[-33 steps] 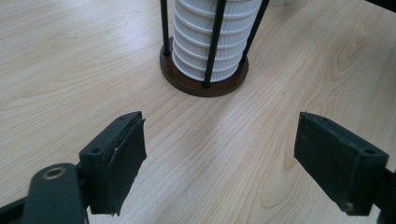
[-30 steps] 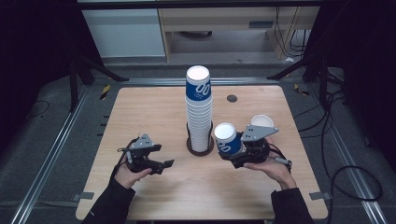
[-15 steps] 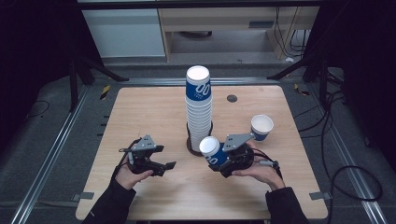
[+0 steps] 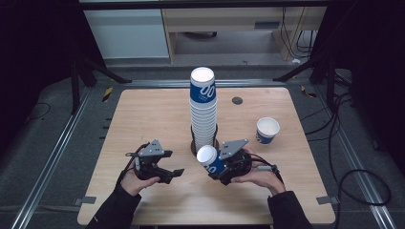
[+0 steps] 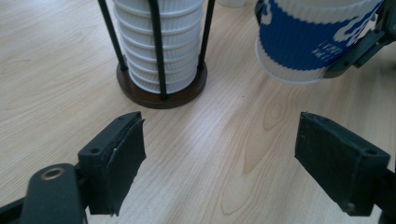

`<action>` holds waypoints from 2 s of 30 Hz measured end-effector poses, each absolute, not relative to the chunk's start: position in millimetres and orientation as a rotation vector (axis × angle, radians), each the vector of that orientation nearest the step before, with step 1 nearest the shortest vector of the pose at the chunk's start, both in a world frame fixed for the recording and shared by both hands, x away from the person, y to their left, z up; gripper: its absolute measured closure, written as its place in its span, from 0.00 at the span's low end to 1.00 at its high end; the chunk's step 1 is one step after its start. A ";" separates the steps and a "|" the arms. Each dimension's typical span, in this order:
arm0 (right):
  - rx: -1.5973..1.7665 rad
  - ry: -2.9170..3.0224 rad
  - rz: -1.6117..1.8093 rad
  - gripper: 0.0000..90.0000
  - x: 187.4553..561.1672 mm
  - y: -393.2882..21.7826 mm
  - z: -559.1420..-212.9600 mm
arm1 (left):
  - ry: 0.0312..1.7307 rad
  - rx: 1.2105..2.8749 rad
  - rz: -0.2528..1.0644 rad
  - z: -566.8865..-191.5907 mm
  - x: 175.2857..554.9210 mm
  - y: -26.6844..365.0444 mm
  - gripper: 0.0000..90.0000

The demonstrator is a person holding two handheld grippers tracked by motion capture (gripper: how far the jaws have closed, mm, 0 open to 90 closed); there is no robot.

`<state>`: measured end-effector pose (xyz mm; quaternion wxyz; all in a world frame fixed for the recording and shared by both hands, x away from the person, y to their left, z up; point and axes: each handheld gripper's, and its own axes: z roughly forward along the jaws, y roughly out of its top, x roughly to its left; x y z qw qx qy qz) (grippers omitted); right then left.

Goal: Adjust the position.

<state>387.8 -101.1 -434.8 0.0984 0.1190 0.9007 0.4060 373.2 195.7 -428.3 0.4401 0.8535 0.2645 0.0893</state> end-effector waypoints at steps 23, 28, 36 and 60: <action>0.208 2.773 1.104 0.21 381.8 -62.7 -453.2 | 0.550 2.160 0.157 -428.2 359.6 168.6 0.17; 0.189 2.782 1.102 0.21 380.2 -54.9 -455.6 | 0.532 2.167 0.141 -429.4 357.6 163.8 0.17; 0.149 2.792 1.108 0.21 375.7 -46.2 -457.2 | 0.527 2.175 0.119 -431.9 356.5 159.7 0.19; 0.182 2.764 1.173 0.11 378.1 -50.0 -451.1 | 0.540 2.127 0.079 -427.3 357.7 167.0 0.29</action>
